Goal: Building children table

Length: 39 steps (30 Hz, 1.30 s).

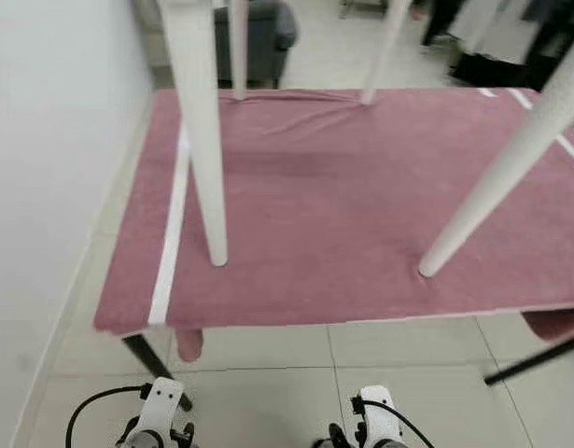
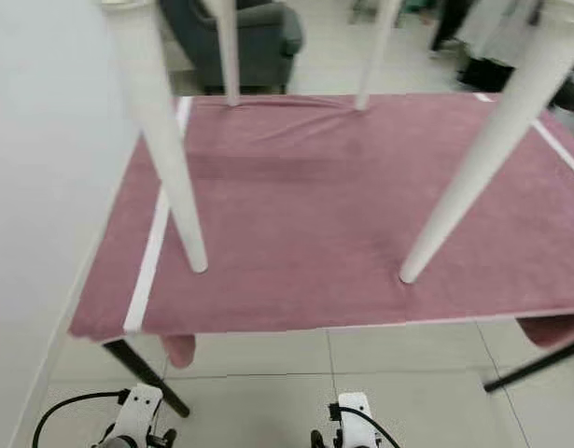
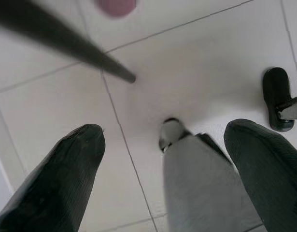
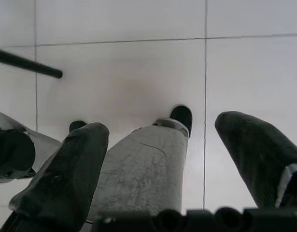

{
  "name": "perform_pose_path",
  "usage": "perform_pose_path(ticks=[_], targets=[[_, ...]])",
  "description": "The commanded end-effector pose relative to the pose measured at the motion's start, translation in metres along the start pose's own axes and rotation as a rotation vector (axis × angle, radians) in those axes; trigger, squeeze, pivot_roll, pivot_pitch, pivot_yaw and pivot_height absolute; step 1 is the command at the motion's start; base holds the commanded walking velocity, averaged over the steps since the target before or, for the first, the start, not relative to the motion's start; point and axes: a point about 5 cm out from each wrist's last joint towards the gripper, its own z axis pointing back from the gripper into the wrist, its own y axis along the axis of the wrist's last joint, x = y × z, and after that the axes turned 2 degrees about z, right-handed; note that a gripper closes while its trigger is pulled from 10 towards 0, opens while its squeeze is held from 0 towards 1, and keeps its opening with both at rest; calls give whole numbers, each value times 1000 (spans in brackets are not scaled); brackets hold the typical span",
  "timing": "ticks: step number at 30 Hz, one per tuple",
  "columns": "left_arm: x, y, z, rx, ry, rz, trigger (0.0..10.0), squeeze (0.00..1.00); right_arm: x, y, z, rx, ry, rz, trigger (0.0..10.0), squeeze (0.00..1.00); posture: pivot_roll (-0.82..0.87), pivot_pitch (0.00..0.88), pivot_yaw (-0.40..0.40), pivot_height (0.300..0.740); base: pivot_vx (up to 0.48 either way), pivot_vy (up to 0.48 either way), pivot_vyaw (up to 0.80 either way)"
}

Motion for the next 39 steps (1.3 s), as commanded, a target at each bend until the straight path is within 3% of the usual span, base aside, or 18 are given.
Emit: perform_pose_path(ticks=[1, 12, 17, 39], targets=[[4, -3, 0, -10, -8, -11, 10000, 0, 1, -14, 4, -55, 1, 3, 10000, 0, -47, 63, 56, 740, 0, 0, -800], [5, -3, 0, -12, -16, -20, 10000, 0, 0, -13, 4, -50, 2, 8, 10000, 0, -51, 63, 59, 740, 0, 0, -707], [5, -6, 0, -24, -17, -21, 10000, 0, 0, -12, 4, -43, 3, 13, 10000, 0, -52, 67, 59, 740, 0, 0, -89], [6, -4, 0, -18, -27, -26, 10000, 0, -1, -12, 3, -42, 11, 13, 10000, 0, -54, 70, 61, 740, 0, 0, -757]])
